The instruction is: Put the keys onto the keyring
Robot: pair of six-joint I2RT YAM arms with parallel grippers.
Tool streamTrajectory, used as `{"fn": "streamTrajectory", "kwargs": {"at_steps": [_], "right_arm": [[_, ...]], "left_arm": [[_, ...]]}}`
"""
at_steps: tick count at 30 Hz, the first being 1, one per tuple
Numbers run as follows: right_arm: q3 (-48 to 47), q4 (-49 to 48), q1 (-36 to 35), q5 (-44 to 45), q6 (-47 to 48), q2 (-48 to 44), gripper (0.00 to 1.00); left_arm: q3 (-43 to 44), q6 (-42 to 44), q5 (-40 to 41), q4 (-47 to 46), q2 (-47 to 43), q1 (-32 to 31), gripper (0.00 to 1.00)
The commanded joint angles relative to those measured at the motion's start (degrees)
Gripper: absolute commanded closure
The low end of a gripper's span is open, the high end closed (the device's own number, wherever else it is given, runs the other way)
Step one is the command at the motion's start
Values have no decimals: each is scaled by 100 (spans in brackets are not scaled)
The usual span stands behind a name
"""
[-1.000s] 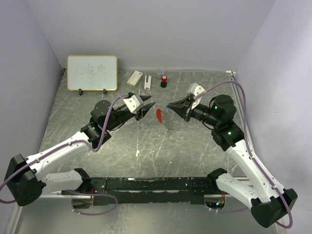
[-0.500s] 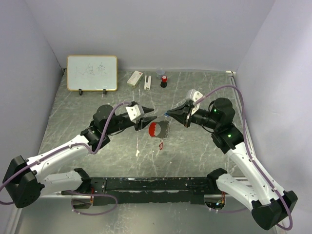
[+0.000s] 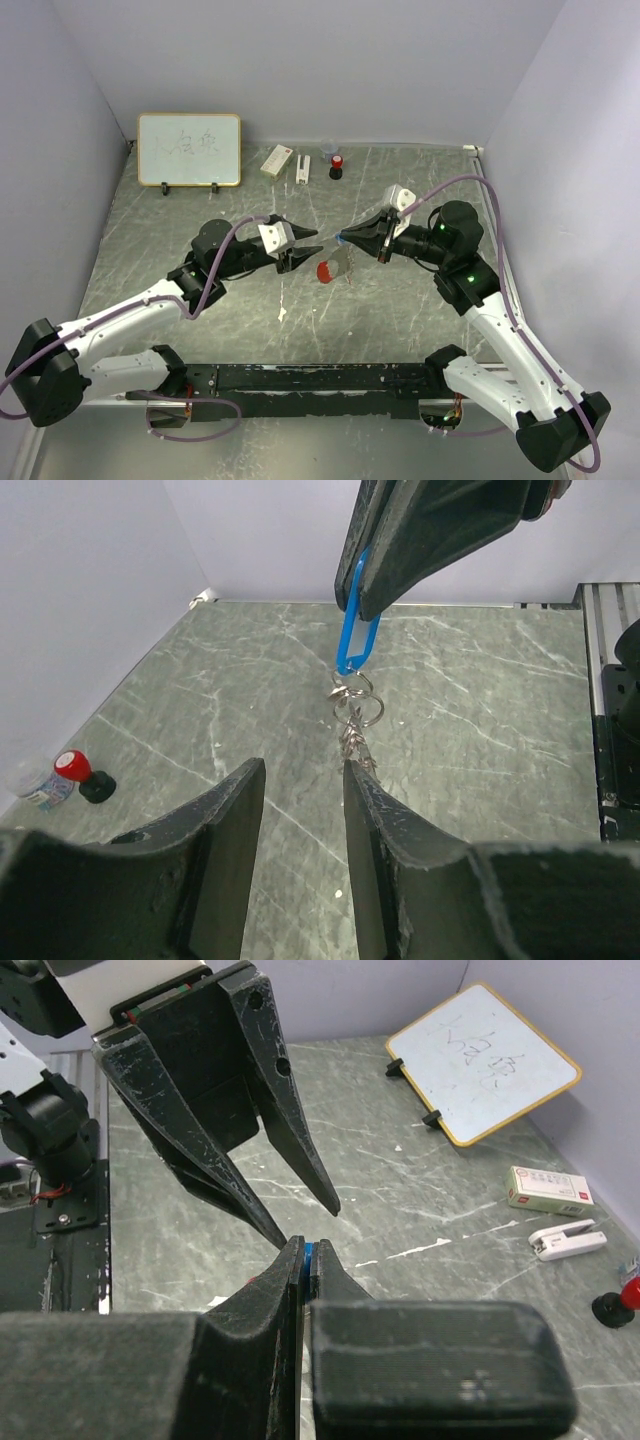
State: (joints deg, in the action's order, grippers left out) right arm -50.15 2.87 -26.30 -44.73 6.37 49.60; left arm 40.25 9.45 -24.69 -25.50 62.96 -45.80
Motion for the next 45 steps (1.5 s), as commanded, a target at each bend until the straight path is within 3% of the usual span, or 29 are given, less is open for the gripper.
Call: {"fn": "streamTrajectory", "kwargs": {"at_steps": [1,10,45], "right_arm": [[-37,-321,20,-165,-66,-97,100],[-13,-517,20,-289,-130,-55,100],[92,-797,20,-725,-232,165,100]], "left_arm": [[80,-96,-358,-312,207,19,52],[199,-262,-790,-514,590,19,54],[199,-488,-958,-1053,658,21,59]]}}
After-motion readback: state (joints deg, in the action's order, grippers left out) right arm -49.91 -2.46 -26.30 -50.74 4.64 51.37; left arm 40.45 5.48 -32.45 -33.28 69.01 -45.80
